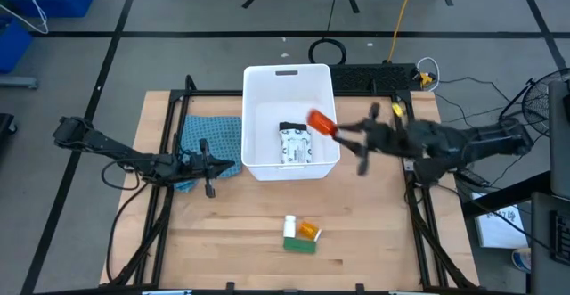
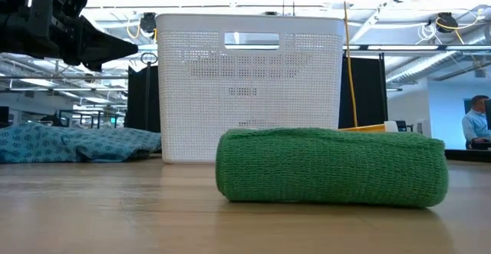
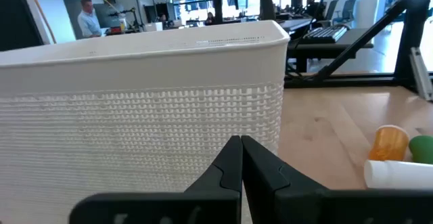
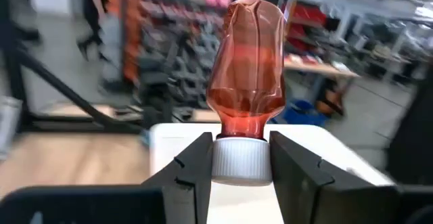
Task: Pick & place medical supplies in basket/bin
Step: Put the red medicine bottle into the white container
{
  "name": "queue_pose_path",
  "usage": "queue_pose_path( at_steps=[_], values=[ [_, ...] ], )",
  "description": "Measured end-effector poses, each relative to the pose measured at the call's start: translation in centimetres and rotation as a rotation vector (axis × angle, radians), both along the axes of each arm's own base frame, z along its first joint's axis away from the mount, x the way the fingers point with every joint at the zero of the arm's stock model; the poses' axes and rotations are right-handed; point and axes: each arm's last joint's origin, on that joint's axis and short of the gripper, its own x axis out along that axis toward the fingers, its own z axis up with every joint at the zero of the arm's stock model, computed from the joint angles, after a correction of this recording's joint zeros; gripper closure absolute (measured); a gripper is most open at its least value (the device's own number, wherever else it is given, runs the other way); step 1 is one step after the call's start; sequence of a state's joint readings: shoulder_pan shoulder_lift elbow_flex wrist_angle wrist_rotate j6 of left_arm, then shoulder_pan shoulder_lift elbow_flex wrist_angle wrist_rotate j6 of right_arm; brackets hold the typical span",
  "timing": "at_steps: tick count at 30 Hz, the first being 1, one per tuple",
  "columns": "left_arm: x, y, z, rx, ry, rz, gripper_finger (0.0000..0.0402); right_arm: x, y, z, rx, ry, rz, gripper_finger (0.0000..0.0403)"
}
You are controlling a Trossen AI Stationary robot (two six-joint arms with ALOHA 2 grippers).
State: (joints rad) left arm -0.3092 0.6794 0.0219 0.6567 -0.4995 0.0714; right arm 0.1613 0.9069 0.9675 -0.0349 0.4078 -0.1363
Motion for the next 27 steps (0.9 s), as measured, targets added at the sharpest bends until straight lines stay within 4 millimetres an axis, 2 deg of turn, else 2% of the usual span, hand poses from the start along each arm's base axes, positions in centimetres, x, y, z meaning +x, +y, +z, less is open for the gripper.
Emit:
queue_pose_path(
  at_steps=[3, 7, 10, 14, 22, 27],
  values=[
    [0.0, 0.0, 0.0, 0.006, 0.001, 0.0, 0.0398, 3.2, -2.3, 1.4, -0.008, 0.096, -0.049, 0.0293],
    [0.0, 0.0, 0.0, 0.006, 0.002, 0.0, 0.0398, 7.5, -6.1, 0.5, -0.02, 0.252, -0.094, 0.029],
    [0.0, 0.0, 0.0, 0.014, 0.003, 0.0, 0.0398, 10.0, -8.6, -1.7, -0.034, 0.358, -0.092, 0.0293],
    [0.0, 0.0, 0.0, 0.028, 0.007, -0.001, 0.0398, 12.5, -10.9, -5.6, -0.011, 0.493, -0.097, 0.0293],
    [0.0, 0.0, -0.1, 0.008, 0.012, -0.001, 0.0398, 16.2, -12.1, -13.2, -0.007, 0.721, -0.021, 0.0293],
    [0.0, 0.0, -0.1, 0.0, 0.01, -0.002, 0.0398, 17.1, -12.5, -16.3, 0.012, 0.812, 0.016, 0.029]
  ],
)
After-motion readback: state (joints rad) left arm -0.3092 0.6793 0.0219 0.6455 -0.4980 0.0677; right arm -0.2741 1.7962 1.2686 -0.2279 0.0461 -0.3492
